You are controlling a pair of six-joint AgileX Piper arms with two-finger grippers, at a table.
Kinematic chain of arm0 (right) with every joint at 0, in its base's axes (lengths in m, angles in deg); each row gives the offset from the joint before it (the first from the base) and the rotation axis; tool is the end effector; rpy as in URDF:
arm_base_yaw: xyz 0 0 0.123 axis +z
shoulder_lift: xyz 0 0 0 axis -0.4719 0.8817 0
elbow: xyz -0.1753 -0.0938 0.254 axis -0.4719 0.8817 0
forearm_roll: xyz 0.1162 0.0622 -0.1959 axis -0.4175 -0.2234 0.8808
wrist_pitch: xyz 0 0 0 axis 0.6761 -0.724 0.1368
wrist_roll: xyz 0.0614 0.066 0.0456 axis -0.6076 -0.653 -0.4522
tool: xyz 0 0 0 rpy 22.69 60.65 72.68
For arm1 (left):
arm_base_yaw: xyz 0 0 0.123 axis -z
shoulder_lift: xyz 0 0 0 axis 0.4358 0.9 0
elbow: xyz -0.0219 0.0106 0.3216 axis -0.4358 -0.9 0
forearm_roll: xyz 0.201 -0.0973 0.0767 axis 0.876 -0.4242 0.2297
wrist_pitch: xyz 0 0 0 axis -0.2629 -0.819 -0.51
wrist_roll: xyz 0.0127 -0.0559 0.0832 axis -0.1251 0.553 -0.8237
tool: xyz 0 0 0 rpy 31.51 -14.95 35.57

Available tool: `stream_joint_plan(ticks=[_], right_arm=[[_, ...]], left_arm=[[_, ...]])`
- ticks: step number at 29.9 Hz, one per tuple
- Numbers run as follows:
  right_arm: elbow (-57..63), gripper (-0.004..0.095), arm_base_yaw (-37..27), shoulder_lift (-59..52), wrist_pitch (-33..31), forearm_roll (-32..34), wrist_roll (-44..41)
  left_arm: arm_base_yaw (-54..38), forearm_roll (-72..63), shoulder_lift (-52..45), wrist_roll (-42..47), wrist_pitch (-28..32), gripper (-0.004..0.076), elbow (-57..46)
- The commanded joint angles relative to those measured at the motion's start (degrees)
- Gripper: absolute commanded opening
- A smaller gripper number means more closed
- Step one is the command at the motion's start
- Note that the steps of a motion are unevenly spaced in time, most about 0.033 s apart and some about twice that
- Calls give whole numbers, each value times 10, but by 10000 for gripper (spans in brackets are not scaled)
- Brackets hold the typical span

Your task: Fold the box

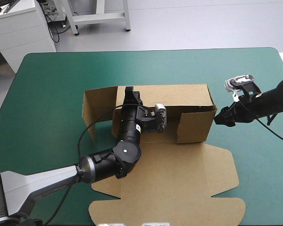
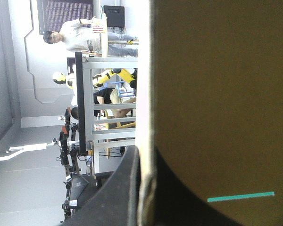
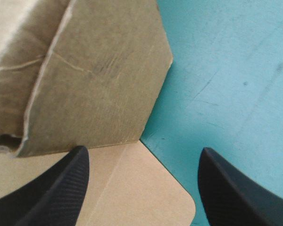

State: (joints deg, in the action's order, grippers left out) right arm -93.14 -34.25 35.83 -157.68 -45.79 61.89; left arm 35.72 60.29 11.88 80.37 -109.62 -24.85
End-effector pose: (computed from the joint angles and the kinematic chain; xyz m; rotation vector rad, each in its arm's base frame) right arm 0.2587 0.0180 0.3659 -0.6323 2.5527 0.4495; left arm 0.2249 -0.2483 0.3482 1.3431 1.3351 0.9163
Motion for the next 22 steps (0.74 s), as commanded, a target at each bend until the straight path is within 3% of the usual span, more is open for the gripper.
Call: stream_joint_plan(ticks=[1, 11, 17, 22], right_arm=[[3, 605, -5, -21, 2, -61, 45], [53, 641, -5, -21, 16, -146, 103], [94, 646, 9, -21, 77, -161, 105], [147, 650, 64, -48, 160, -171, 120]], left_arm=[[3, 40, -22, 9, -25, -32, 16], [3, 40, -22, 9, -25, -32, 16], [3, 40, -22, 9, -25, -32, 16], [3, 40, -22, 9, -25, -32, 16]])
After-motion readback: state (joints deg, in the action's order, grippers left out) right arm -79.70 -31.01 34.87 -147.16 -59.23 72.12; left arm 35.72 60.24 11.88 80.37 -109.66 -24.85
